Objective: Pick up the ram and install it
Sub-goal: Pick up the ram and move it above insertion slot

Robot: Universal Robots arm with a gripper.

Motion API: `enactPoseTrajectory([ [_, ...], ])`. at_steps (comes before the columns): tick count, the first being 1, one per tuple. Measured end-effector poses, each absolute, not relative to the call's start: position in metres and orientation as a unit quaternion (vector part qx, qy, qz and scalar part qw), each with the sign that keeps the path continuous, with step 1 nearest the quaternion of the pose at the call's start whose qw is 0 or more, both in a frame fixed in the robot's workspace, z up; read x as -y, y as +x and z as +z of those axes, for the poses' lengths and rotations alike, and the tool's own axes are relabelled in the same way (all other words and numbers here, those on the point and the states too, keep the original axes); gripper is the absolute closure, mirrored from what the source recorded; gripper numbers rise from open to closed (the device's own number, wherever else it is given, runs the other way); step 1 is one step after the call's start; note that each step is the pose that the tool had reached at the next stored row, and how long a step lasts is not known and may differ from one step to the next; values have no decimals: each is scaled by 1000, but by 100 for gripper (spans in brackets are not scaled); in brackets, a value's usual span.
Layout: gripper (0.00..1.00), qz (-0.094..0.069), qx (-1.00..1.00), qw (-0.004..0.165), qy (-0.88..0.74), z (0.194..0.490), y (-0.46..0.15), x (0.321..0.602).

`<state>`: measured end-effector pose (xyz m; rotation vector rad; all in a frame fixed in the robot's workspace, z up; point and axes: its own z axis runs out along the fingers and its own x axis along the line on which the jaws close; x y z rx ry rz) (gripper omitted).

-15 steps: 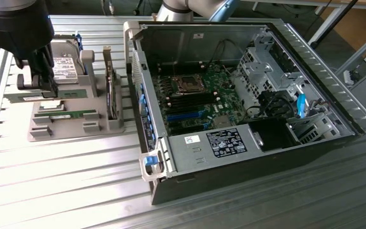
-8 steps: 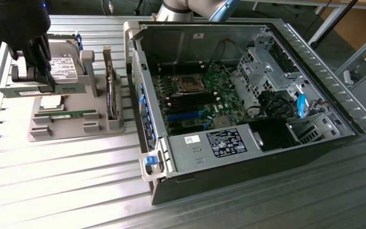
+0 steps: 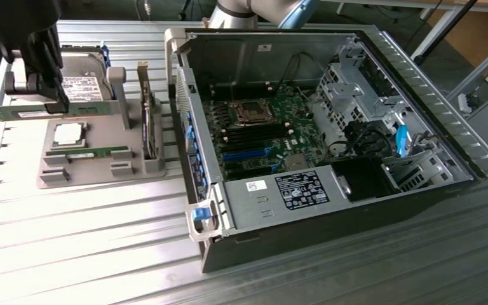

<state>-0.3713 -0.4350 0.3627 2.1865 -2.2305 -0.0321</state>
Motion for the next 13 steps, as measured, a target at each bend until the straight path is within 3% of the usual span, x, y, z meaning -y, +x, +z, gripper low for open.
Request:
enactPoseTrajectory([
  [13, 88, -10, 714, 9, 700, 395, -371, 435],
])
